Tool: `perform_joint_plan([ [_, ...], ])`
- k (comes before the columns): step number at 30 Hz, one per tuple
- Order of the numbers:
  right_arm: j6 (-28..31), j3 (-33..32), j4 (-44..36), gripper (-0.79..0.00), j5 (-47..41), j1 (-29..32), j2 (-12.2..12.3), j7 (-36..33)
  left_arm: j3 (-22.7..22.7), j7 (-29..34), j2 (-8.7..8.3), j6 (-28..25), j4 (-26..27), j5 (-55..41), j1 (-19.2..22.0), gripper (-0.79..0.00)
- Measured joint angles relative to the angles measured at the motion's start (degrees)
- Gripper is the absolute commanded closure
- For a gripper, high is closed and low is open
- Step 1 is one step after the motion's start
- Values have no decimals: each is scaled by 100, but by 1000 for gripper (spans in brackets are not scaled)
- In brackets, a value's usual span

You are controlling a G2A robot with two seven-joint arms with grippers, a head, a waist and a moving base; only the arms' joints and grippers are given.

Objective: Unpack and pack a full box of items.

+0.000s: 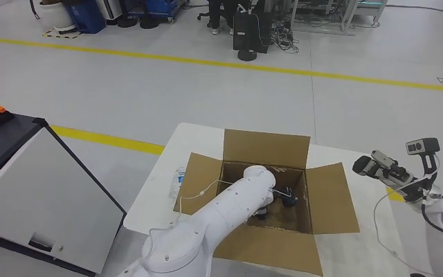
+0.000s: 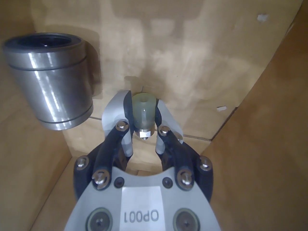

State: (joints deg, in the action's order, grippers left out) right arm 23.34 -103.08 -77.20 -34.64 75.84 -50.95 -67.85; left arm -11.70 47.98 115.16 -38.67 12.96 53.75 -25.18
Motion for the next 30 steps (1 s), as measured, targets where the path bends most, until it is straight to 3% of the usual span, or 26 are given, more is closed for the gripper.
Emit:
perform_joint_plan([
  [19,0,0,0,-785,0,0,0,0,-274,744,6,65,117,-380,313,0],
  [30,0,0,0,-785,0,0,0,0,-360,612,2,-160,587,-350,470,0],
])
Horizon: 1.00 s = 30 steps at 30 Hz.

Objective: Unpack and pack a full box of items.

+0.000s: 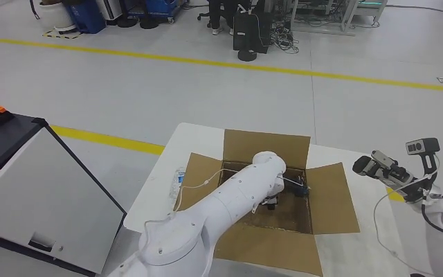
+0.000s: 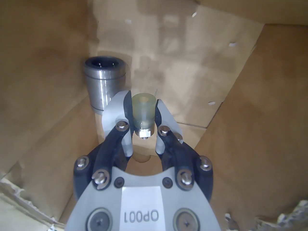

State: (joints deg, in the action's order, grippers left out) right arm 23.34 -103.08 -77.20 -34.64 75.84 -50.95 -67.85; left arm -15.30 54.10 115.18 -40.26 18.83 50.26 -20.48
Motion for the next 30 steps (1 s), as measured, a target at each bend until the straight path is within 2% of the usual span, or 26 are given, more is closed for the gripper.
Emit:
perform_joint_plan([
  [4,0,0,0,-785,0,0,0,0,33,242,16,-39,231,33,-40,0],
  [18,0,0,0,-785,0,0,0,0,33,223,13,-31,227,35,-45,0],
  [25,0,0,0,-785,0,0,0,0,-154,66,-103,255,350,-87,-9,0],
  [30,0,0,0,-785,0,0,0,0,-280,43,-260,550,865,11,7,0],
])
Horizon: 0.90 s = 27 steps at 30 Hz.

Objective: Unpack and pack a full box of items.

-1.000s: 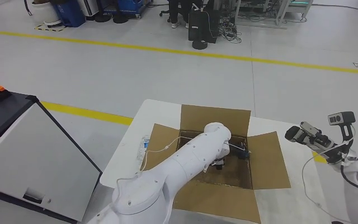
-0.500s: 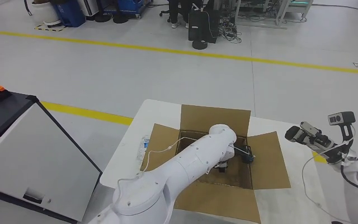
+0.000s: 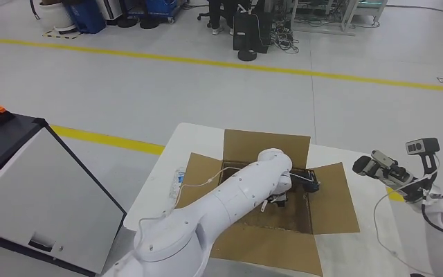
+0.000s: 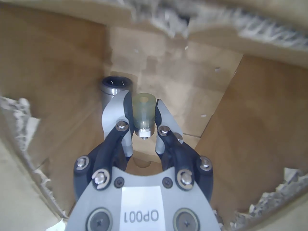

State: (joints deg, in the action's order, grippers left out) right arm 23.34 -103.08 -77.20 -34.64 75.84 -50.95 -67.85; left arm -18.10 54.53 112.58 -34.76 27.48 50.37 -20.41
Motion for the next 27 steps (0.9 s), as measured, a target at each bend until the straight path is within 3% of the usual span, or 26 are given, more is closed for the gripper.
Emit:
perform_joint_plan([
  [7,0,0,0,-785,0,0,0,0,-263,615,-413,676,1137,239,-220,0],
  [14,0,0,0,-785,0,0,0,0,-707,1942,-1072,1473,3205,743,-968,0],
  [16,0,0,0,-785,0,0,0,0,-734,2121,-1117,1528,3573,812,-1036,0],
  [27,0,0,0,-785,0,0,0,0,-727,2040,-1107,1516,3373,794,-1018,0],
])
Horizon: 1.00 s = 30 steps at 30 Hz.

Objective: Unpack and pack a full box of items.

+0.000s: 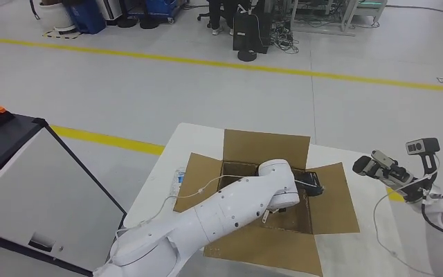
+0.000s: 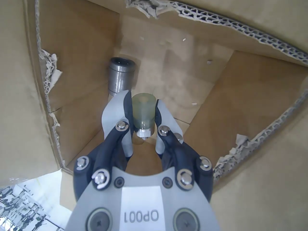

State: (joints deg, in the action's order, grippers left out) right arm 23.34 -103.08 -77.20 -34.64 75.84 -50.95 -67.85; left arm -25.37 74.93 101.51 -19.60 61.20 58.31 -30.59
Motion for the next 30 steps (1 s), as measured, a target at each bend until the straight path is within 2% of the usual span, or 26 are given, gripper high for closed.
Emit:
perform_joint_plan([
  [10,0,0,0,-785,0,0,0,0,-11,-65,-10,11,10,23,-43,0],
  [13,0,0,0,-785,0,0,0,0,-30,104,-33,229,234,233,-75,0],
  [16,0,0,0,-785,0,0,0,0,-132,379,-78,488,576,368,-127,0],
  [22,0,0,0,-785,0,0,0,0,-571,753,-279,778,1455,467,-456,0],
  [30,0,0,0,-785,0,0,0,0,-1447,1249,-692,1027,2900,843,-1373,0],
])
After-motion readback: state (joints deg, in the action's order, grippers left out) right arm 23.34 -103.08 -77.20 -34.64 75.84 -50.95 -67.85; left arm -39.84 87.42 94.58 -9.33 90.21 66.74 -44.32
